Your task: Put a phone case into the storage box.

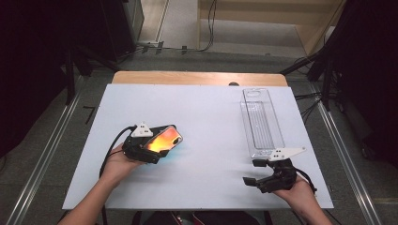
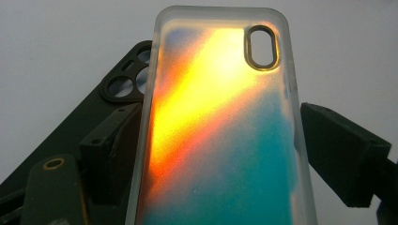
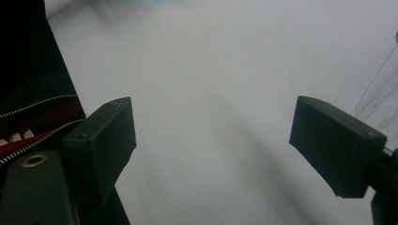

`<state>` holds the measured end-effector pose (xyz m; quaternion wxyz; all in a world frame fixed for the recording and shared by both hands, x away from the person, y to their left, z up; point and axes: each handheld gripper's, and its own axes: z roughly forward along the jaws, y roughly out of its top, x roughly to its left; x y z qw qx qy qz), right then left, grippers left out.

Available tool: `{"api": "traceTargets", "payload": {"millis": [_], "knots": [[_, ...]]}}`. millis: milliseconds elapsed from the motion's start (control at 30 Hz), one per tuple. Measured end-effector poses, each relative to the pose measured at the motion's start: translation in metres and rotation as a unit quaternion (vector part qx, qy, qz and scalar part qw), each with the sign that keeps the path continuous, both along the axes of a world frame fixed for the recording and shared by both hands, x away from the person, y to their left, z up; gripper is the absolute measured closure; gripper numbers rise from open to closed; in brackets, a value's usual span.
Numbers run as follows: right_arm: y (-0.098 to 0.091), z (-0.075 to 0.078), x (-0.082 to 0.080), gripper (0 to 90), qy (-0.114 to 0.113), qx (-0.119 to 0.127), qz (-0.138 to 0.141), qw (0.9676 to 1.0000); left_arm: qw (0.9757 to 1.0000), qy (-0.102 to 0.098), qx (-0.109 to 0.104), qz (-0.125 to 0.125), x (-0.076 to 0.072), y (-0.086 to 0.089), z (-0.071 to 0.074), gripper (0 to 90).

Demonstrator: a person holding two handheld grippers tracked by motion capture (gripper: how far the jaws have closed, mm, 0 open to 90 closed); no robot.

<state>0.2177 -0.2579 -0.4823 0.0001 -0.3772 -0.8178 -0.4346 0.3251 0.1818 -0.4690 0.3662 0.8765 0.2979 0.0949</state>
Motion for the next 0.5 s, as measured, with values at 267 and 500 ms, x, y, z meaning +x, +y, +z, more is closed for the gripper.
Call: {"api": "traceTargets", "payload": {"millis": [267,500], "knots": [[-0.001,0.003,0.0,13.0,-0.005,0.002,-0.005,1.0,0.9995,0.025,-0.007,0.02,-0.004,-0.009,0.006,17.2],[0.002,0.007,0.0,13.0,-0.002,0.016,-0.024,0.9996,0.9984,0.036,-0.023,0.037,-0.009,-0.018,0.012,17.1]]}}
